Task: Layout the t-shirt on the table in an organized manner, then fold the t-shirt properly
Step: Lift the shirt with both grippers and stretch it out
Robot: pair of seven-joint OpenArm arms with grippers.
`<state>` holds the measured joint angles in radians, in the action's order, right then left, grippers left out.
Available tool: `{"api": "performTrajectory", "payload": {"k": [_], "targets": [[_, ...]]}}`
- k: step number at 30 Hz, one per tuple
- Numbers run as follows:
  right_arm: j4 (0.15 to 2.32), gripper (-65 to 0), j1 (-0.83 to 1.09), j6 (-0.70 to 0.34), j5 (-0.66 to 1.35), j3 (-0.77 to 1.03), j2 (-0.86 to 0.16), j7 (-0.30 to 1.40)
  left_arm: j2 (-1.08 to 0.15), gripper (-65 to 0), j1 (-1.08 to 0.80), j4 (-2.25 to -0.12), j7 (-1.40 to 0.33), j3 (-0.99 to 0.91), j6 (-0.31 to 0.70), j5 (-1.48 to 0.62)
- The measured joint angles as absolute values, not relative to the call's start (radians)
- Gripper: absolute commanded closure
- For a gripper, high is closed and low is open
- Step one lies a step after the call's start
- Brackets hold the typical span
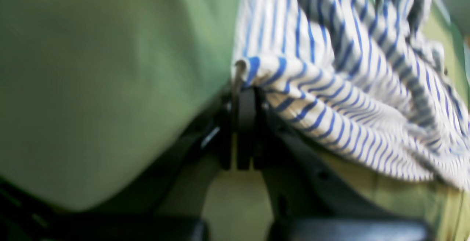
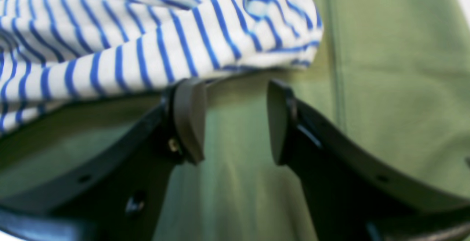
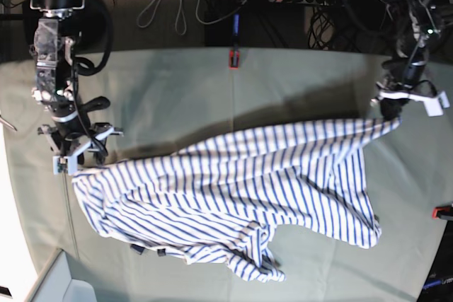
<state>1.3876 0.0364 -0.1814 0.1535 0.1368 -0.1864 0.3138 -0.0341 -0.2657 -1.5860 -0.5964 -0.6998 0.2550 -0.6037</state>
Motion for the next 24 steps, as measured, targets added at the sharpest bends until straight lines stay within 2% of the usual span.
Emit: {"api": "performTrajectory", "payload": {"k": [8,12,19,24], "targets": [[1.388,-28.3,0.094,-0.182,0.155,0.137,-0.126,0.315,-0.093,-0.2,-0.254,-1.578,-0.621,-0.788,0.267,-0.606],[1.388,-28.3,0.111,-0.181,0.154,0.140,-0.128,0.311,-0.153,-0.2,-0.207,-1.579,-0.591,-0.894,0.252,-0.598],[1.388,-28.4,0.121,-0.181,0.154,0.135,-0.125,0.315,-0.213,-0.2,-0.198,-1.579,-0.603,-0.941,0.258,-0.599],[1.419,-28.5,0.173,-0.179,0.154,0.015,-0.113,0.318,-0.216,-0.2,-0.160,-1.579,-0.602,-0.941,0.259,-0.604]]}}
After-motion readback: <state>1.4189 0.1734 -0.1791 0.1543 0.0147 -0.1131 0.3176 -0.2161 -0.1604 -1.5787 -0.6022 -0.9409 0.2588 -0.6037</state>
